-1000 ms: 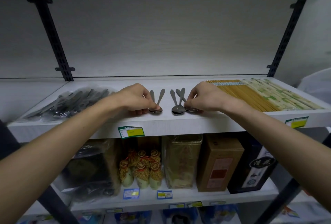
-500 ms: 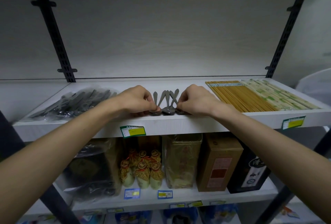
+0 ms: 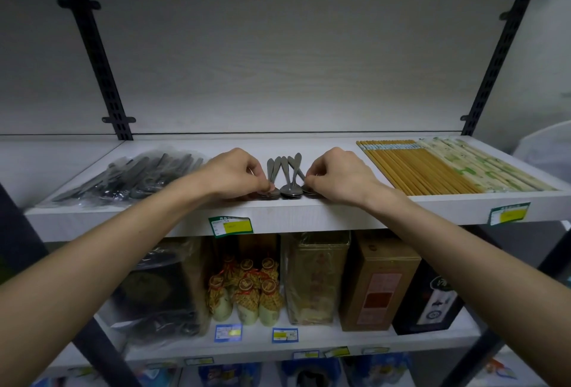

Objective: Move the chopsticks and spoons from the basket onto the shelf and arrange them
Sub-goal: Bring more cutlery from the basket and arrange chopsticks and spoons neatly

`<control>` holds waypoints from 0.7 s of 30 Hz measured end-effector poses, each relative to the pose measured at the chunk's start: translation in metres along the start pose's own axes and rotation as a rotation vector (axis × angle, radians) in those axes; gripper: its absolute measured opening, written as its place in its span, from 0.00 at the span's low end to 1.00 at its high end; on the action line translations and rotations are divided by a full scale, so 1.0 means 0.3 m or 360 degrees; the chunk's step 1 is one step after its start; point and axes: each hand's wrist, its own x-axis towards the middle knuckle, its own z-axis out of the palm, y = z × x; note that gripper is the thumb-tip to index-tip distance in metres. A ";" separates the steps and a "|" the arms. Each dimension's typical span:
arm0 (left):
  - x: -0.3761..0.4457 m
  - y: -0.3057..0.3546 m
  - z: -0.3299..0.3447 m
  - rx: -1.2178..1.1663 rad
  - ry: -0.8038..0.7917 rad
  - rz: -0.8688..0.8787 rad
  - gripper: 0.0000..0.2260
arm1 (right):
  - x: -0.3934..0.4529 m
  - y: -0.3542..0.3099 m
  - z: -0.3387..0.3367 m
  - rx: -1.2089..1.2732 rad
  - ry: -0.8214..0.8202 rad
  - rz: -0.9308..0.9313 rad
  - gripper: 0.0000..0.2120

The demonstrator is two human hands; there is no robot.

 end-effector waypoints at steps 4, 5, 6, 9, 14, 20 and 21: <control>-0.002 -0.013 -0.005 0.0019 0.0010 0.0005 0.07 | -0.006 -0.008 0.003 0.0009 -0.0005 0.0001 0.07; -0.004 -0.014 -0.005 0.0028 0.0022 -0.0003 0.07 | -0.005 -0.010 0.002 0.0017 -0.0017 0.0003 0.07; -0.006 -0.014 -0.004 0.0056 0.0061 -0.0011 0.07 | -0.004 -0.011 0.002 0.0022 -0.0029 0.0005 0.06; -0.019 -0.003 0.010 0.0319 0.0330 0.0108 0.07 | -0.003 -0.013 -0.003 0.0011 -0.0034 0.0019 0.05; -0.037 0.025 0.043 0.0295 0.0313 0.0383 0.11 | -0.015 0.000 -0.026 -0.0051 -0.0010 0.0075 0.07; -0.044 0.011 0.027 0.0233 0.0141 0.0472 0.16 | -0.029 0.026 -0.079 -0.0088 -0.0141 0.0207 0.14; -0.048 0.006 0.024 0.0219 0.0105 0.0496 0.18 | -0.028 0.027 -0.088 -0.0030 -0.0201 0.0229 0.16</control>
